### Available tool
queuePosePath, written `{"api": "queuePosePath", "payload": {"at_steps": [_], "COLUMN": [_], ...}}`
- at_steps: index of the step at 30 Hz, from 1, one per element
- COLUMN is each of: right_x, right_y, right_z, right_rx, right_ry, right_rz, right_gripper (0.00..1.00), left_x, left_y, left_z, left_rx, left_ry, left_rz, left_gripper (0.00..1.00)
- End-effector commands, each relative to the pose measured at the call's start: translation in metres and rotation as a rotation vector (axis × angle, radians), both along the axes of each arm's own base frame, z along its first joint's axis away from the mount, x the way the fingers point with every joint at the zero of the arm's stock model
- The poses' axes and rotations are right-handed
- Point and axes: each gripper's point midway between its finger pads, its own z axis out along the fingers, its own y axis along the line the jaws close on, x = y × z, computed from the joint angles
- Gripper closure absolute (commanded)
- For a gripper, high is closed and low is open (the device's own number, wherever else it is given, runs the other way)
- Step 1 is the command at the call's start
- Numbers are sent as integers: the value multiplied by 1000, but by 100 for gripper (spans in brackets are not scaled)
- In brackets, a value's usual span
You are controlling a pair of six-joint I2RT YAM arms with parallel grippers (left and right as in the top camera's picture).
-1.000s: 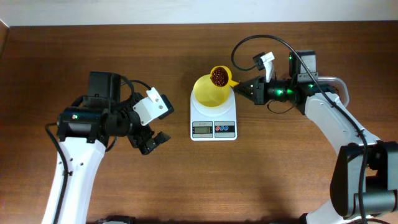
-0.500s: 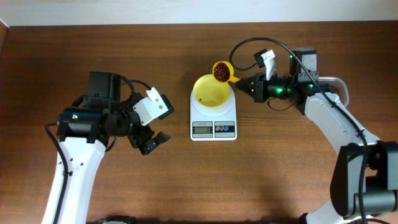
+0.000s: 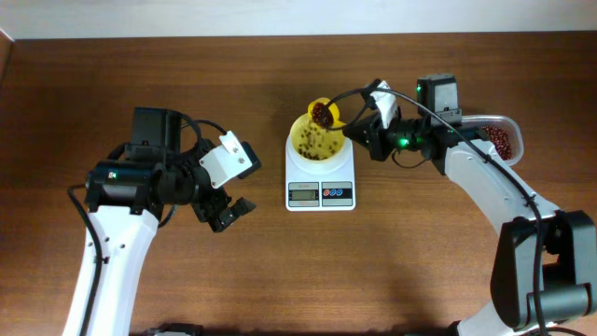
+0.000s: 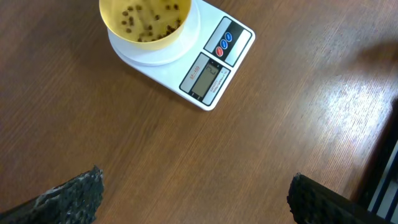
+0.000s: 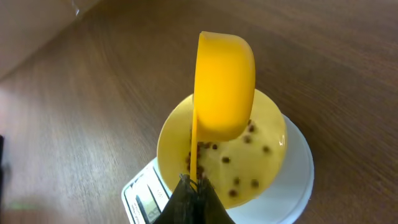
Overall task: Scoop item into bowl and weigh 50g on scale
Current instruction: 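Tilt the yellow scoop with right gripper to pour beans into bowl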
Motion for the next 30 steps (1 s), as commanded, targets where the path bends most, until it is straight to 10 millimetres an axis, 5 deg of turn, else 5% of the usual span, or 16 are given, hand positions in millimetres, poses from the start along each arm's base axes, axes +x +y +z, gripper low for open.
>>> {"api": "queuePosePath", "payload": {"at_steps": [1,13,26,30], "right_x": [-4,-7,5,4], "right_y": [2,5,-9,-6], "right_z": [-6,-3,-31,-25], "right_rx": [-43,-16,-132,-114], "right_ry": [-78,-74,-46,-54], "right_rz": [67,87,1,14], "right_gripper": [96,96,96,96], "left_x": [1,1,1,1], "left_y": [-3,-3,-3,-3], "left_z": [3,3,3,3], "left_rx": [-13,-13,-13,-13], "left_ry": [-14,-14,-14,-14], "left_rz": [-22,-22,-22,-22], "left_gripper": [1,1,1,1]}}
